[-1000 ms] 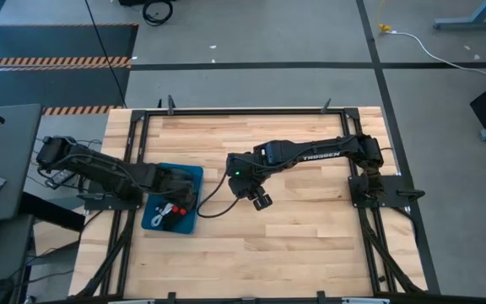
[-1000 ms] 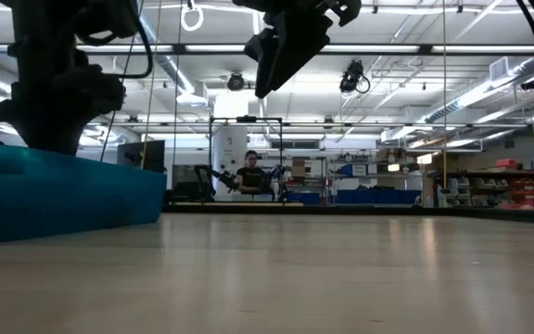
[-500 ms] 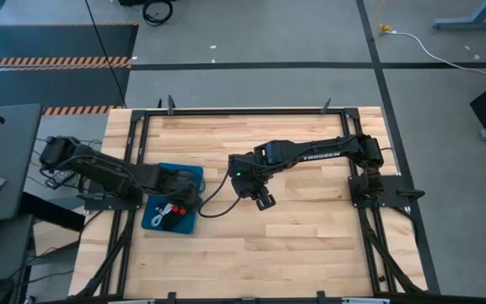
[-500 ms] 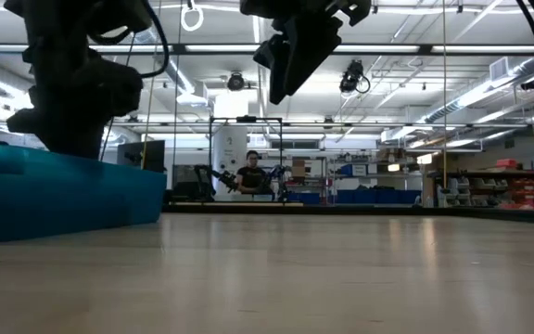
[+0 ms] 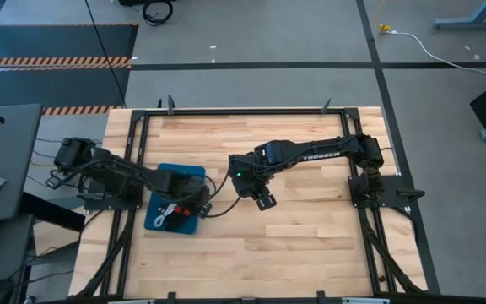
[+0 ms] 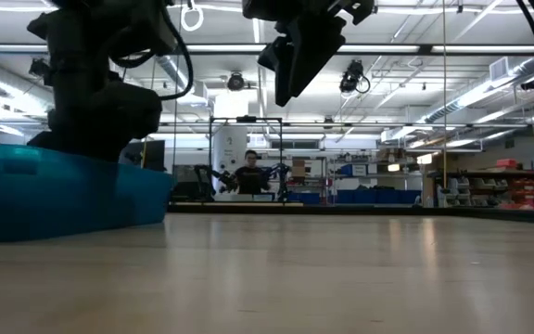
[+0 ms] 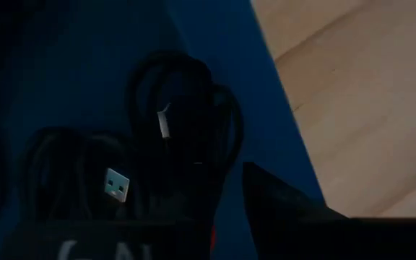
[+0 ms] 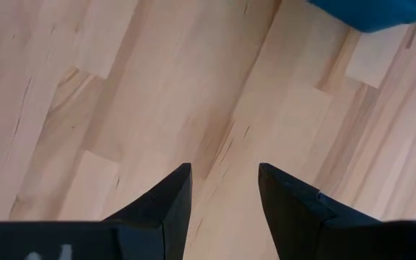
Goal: Pick and place USB-C Cables
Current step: Move the blue bin to the center of the table
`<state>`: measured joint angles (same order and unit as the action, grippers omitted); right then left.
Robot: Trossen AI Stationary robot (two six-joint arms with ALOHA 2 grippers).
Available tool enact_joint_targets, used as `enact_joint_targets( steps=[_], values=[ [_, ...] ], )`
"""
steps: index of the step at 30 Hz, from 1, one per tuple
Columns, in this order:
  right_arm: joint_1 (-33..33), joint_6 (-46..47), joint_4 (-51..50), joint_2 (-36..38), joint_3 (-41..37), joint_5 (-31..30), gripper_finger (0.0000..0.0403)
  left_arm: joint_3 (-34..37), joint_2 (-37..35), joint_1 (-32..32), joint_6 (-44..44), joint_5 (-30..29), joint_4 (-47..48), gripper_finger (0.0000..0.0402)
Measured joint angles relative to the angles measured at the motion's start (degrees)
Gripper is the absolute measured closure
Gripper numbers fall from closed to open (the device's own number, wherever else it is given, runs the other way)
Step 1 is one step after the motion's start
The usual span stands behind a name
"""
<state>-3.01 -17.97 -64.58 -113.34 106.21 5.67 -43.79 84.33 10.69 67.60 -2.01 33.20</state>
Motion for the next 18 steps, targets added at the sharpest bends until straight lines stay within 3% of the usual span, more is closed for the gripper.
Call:
enact_joint_targets(
  steps=[18],
  values=[
    [-1.16,5.75,-13.36,0.00,0.02,-0.01,0.0236,-9.52,10.13,-5.74,-13.37,-0.74,-3.90,0.0331]
  ],
)
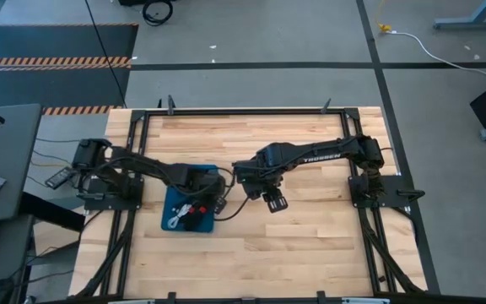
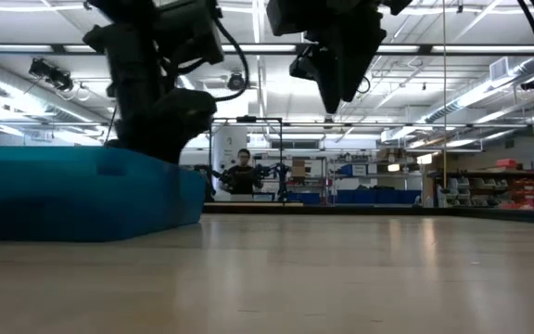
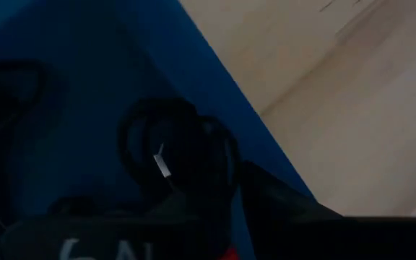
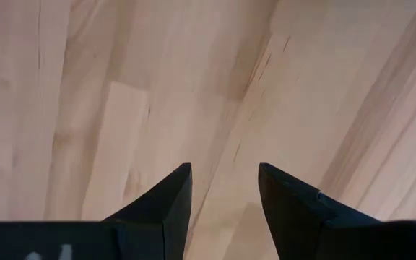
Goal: Pick and place USB-C Cables
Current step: Move the blue bin to the center of the table
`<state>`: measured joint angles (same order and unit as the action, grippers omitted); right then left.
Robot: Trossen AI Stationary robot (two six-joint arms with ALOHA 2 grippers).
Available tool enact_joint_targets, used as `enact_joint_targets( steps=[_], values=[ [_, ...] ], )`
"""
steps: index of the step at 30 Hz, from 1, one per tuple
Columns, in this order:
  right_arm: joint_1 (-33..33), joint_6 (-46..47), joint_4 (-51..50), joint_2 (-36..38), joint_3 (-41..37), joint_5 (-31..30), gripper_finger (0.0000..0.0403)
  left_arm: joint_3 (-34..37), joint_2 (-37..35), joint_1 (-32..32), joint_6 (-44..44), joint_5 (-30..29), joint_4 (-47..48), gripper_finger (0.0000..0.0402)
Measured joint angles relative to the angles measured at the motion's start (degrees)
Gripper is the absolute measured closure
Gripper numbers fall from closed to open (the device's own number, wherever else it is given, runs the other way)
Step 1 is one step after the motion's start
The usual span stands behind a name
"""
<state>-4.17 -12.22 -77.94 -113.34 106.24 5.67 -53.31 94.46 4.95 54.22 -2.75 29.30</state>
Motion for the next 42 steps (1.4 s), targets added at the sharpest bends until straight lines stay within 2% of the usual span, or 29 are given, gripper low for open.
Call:
enact_joint_targets(
  steps=[11,20,22,25,31,34,38,42],
  values=[
    [-2.49,4.49,-7.75,0.64,0.00,0.01,0.0236,-10.03,8.69,-1.98,-9.17,0.05,-0.10,0.0331],
    [-4.68,8.60,-8.67,6.21,0.00,0.01,0.0236,-13.33,9.81,-2.93,-14.94,-0.28,-0.96,0.0331],
    [-4.91,8.83,-7.46,7.46,0.00,-0.02,0.0236,-14.09,9.81,-2.93,-16.87,-0.77,0.74,0.0331],
    [-5.09,8.71,-4.79,8.45,0.02,-0.04,0.0236,-15.80,9.11,-2.85,-17.48,-1.14,8.32,0.0331],
    [-5.20,2.10,2.02,8.50,-2.85,0.04,0.0236,-19.22,4.30,-0.86,-17.52,-8.17,24.70,0.0331],
    [-5.26,-4.60,7.13,8.46,-6.61,0.36,0.0236,-19.53,1.34,0.88,-17.37,-12.40,31.62,0.0331],
    [-5.31,-15.67,15.47,8.46,-12.21,0.42,0.0236,-19.48,-1.67,4.24,-15.90,-16.08,37.69,0.0331],
    [-5.33,-26.75,24.85,8.44,-17.17,0.38,0.0236,-19.44,-2.86,10.19,-12.79,-19.86,39.90,0.0331]
  ],
)
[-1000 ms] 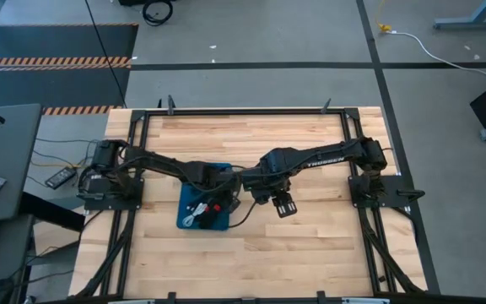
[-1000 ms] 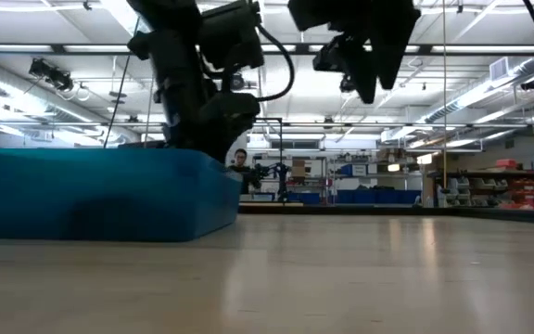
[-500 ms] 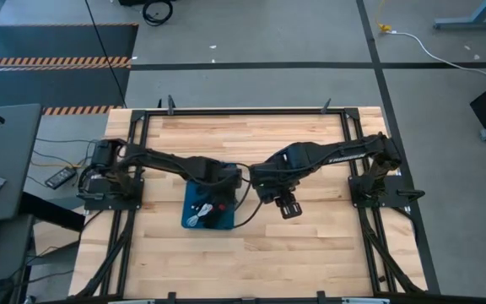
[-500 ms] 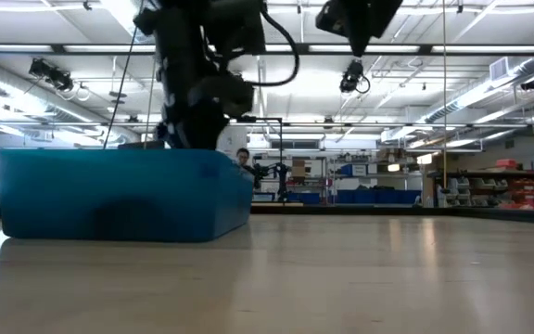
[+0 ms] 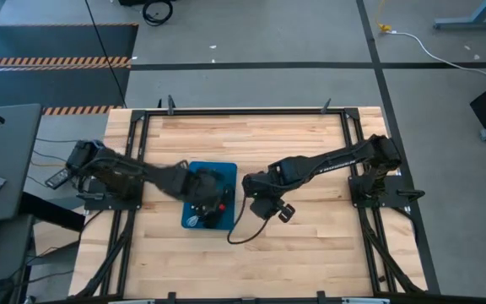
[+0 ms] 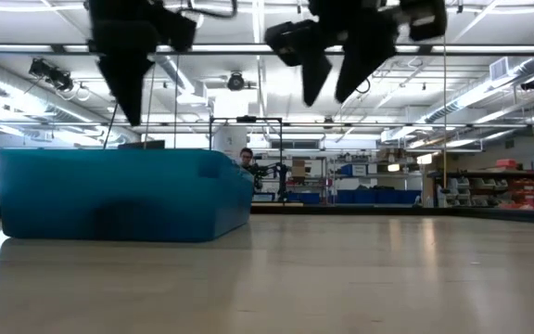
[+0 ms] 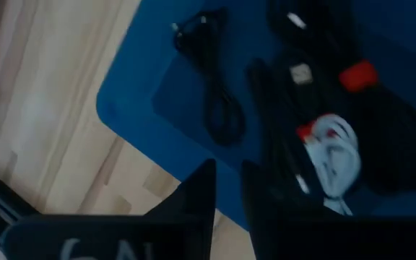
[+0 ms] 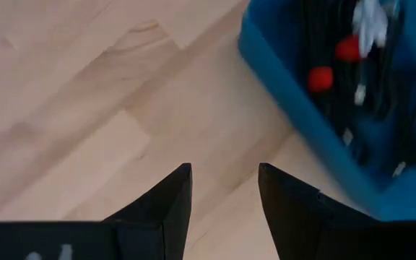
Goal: Pick and place USB-C Cables
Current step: Move the blue bin to the center of the table
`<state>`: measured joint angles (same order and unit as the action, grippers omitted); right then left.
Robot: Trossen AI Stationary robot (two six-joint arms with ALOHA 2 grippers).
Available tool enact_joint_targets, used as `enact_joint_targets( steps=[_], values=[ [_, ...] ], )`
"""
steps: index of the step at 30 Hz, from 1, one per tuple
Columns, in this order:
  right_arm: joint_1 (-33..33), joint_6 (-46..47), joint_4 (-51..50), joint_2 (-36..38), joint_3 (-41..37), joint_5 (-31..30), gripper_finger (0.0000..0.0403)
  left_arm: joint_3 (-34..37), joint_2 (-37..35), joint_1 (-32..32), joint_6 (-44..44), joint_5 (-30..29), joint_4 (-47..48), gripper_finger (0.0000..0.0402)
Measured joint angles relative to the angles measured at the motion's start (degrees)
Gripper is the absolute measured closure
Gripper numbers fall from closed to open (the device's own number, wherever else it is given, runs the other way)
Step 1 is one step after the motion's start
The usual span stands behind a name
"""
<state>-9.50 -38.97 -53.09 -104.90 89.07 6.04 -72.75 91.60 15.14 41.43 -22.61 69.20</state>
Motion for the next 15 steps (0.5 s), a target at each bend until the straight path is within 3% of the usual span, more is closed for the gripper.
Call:
enact_joint_targets(
  steps=[5,15],
  values=[
    [0.00,-7.60,9.75,-0.02,-3.89,-2.13,0.0236,0.02,-0.51,8.15,6.30,-4.60,1.18,0.0331],
    [0.61,-12.07,21.91,-0.02,-5.96,-4.83,0.0236,0.02,-1.43,21.19,16.59,-16.84,2.68,0.0331]
  ],
)
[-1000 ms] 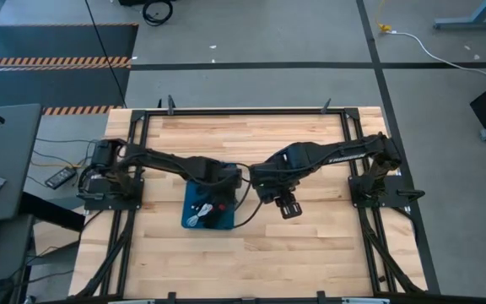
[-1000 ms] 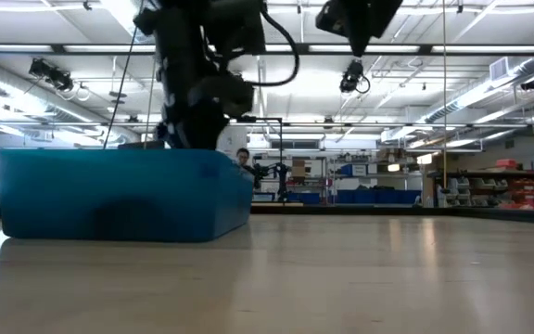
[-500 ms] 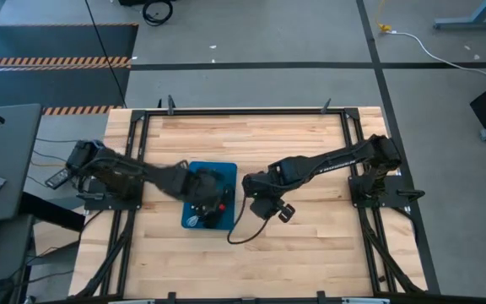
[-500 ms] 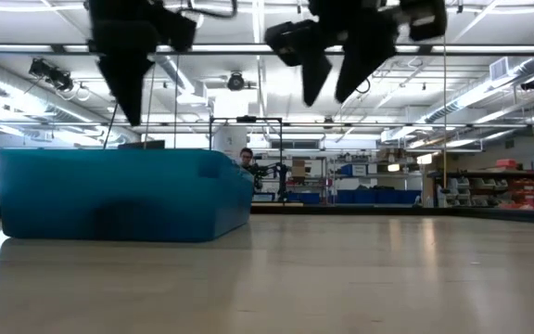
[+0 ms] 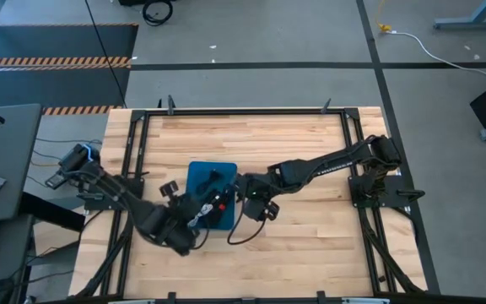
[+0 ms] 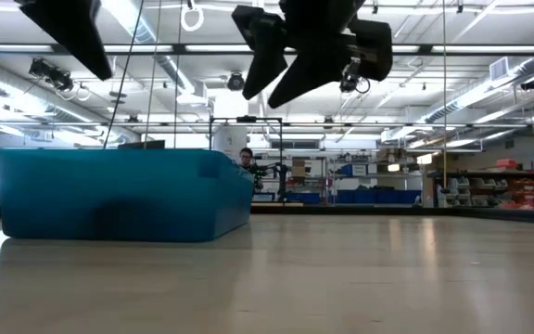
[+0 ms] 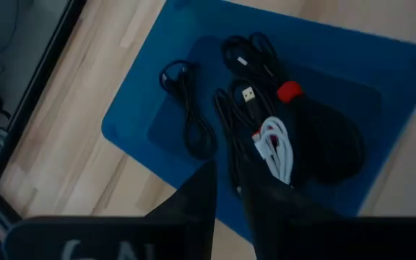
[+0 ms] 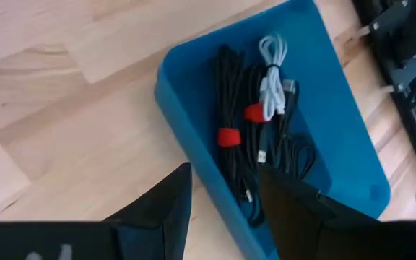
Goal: Pick and place USB-C Cables
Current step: Move the blue bin to the center of the table
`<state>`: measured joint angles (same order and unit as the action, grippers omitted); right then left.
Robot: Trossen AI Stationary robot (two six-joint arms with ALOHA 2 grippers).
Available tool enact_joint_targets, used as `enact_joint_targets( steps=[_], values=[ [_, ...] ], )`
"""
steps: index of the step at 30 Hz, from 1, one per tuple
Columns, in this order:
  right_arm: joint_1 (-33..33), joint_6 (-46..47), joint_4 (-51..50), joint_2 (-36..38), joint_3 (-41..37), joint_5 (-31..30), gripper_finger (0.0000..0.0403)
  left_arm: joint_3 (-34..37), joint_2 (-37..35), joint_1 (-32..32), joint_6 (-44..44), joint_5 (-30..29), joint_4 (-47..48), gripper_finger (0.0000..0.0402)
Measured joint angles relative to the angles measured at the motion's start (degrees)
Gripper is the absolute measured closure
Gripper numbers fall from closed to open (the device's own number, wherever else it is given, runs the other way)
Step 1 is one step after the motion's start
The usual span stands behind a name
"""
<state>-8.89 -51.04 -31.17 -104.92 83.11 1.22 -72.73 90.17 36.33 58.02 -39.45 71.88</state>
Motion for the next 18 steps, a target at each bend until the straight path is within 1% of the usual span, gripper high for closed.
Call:
enact_joint_targets(
  steps=[7,10,13,14,18],
  values=[
    [1.33,-0.10,1.63,-0.02,0.00,1.36,0.0236,0.00,0.00,3.99,4.46,-0.78,0.21,0.0331],
    [1.26,0.34,2.92,-1.18,-0.06,2.05,0.0236,0.00,0.00,6.01,4.78,-0.90,-0.98,0.0331],
    [0.84,0.51,5.26,-3.18,0.00,3.29,0.0236,0.00,0.02,8.01,3.55,-0.90,-4.34,0.0331],
    [0.66,0.50,4.48,-3.92,-0.03,3.27,0.0236,0.04,0.02,8.67,2.16,-0.87,-6.00,0.0331],
    [0.16,0.05,5.57,-6.14,0.24,2.83,0.0236,0.07,0.13,10.94,-5.06,-0.80,-16.75,0.0331]
  ],
)
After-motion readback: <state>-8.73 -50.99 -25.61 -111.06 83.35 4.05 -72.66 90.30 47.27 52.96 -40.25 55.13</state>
